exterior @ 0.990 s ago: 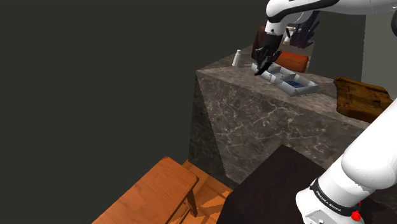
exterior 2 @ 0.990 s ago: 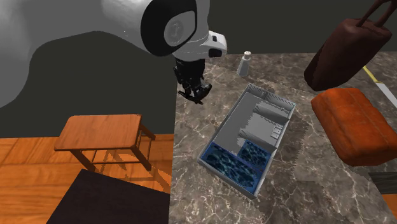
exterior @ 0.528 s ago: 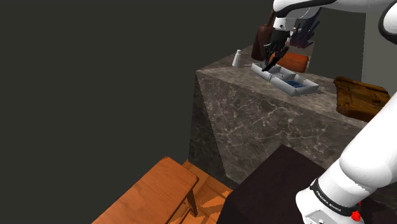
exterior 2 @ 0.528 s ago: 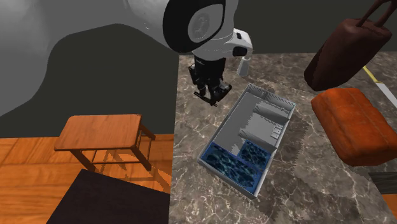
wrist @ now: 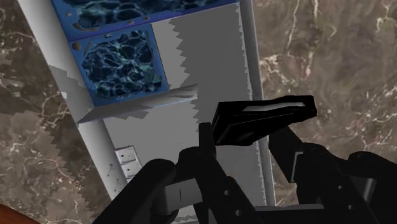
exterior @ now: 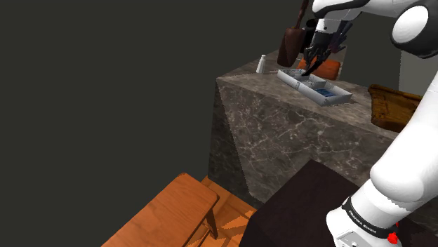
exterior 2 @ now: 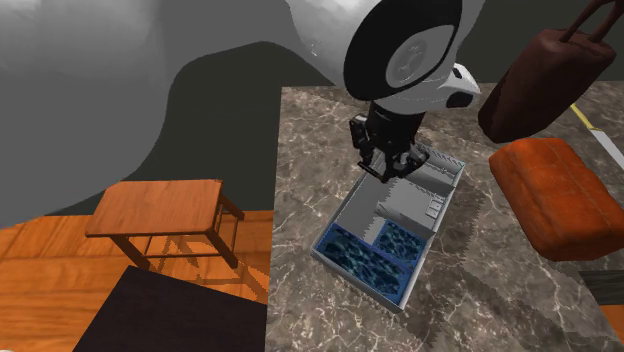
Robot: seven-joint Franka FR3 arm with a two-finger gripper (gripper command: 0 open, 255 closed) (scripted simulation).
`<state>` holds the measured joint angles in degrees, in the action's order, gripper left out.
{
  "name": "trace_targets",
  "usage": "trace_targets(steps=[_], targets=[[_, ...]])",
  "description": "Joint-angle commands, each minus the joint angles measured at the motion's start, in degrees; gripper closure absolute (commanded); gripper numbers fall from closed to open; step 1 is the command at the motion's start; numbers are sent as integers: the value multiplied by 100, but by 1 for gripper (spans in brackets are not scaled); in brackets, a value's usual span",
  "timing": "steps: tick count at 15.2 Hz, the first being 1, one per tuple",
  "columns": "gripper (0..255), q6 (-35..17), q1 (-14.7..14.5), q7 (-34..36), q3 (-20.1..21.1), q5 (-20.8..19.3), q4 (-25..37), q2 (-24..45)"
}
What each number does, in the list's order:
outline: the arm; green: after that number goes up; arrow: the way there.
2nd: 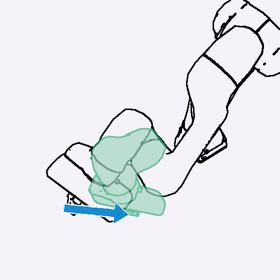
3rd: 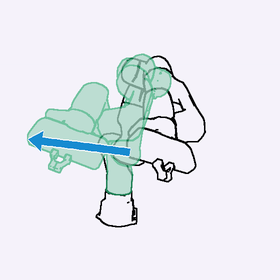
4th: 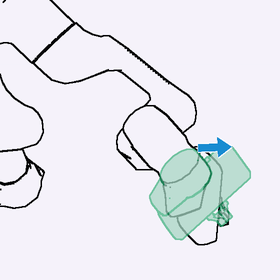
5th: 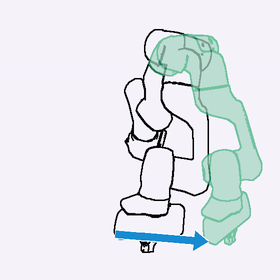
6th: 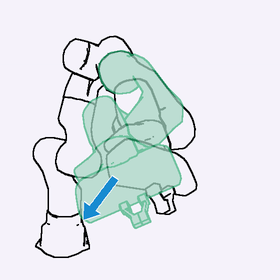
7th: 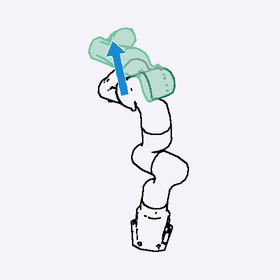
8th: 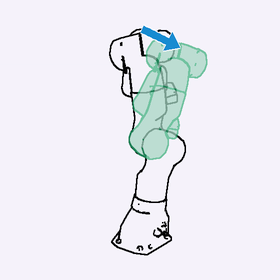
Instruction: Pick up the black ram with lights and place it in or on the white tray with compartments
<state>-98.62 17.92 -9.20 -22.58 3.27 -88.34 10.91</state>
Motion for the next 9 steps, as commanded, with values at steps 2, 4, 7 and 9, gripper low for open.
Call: trace_targets(steps=[2,4,7,9], targets=[[255,183,343,-465,-142,211,612,470],[255,264,479,-615,-175,292,860,653],[255,19,455,-612,-168,281,586,622],[255,-140,441,-612,-164,278,415,611]])
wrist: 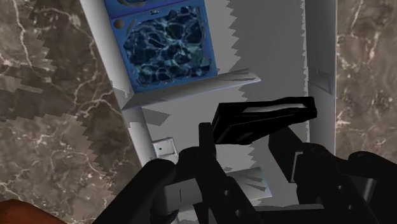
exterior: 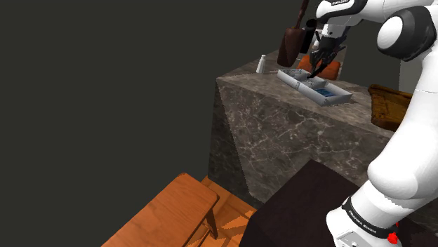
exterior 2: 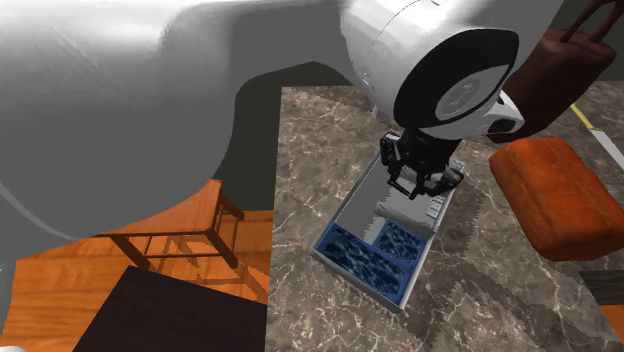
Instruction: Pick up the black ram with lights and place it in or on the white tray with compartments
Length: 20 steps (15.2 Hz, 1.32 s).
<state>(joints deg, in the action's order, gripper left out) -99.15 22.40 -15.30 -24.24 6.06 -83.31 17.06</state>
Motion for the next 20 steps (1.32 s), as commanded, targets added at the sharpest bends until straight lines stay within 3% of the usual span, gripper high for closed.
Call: trace_targets(steps=[1,9,17,18,20], targets=[[255,-165,-12,-2,4,-1,-169,-7],[255,-811,-45,-21,23,25,-787,27],[255,-811,-47,-21,21,25,-787,27],[0,-818,-41,-29,21,33,-778,44],[0,-818,-28,-43,21,47,-749,76]])
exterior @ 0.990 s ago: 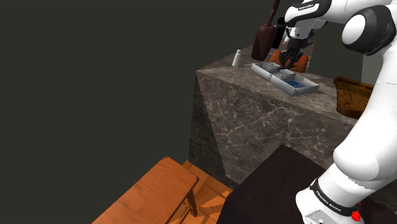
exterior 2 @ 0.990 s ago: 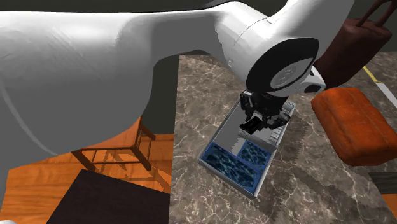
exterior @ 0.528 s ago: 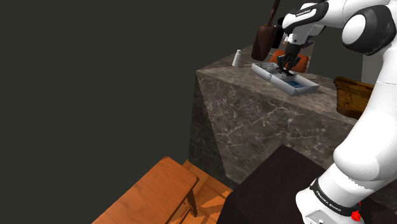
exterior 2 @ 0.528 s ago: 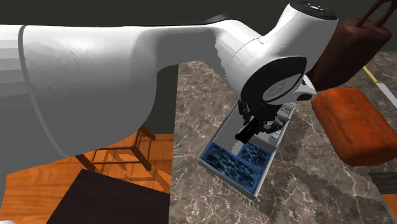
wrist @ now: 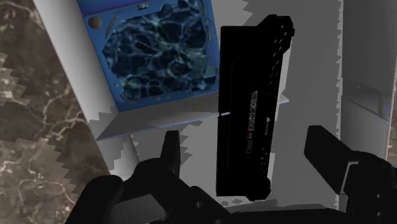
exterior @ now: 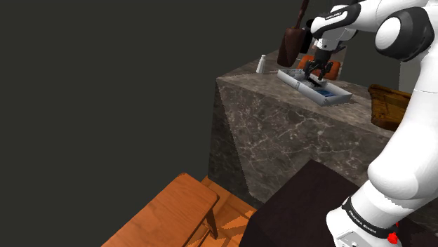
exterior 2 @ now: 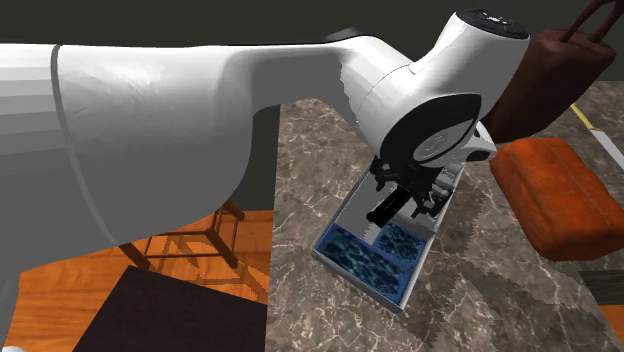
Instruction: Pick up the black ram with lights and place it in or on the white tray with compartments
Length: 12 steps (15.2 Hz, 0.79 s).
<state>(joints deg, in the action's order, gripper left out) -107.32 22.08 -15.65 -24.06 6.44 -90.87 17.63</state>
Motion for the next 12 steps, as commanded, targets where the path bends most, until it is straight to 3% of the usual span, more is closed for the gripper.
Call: trace_targets(steps=[1,3,7,12], targets=[[0,-3,-4,1,4,2,-9,4],[0,6,-16,14,3,-13,-31,-30],[0,720,14,41,-18,-40,653,-65],[0,720,14,41,-18,-40,653,-65]])
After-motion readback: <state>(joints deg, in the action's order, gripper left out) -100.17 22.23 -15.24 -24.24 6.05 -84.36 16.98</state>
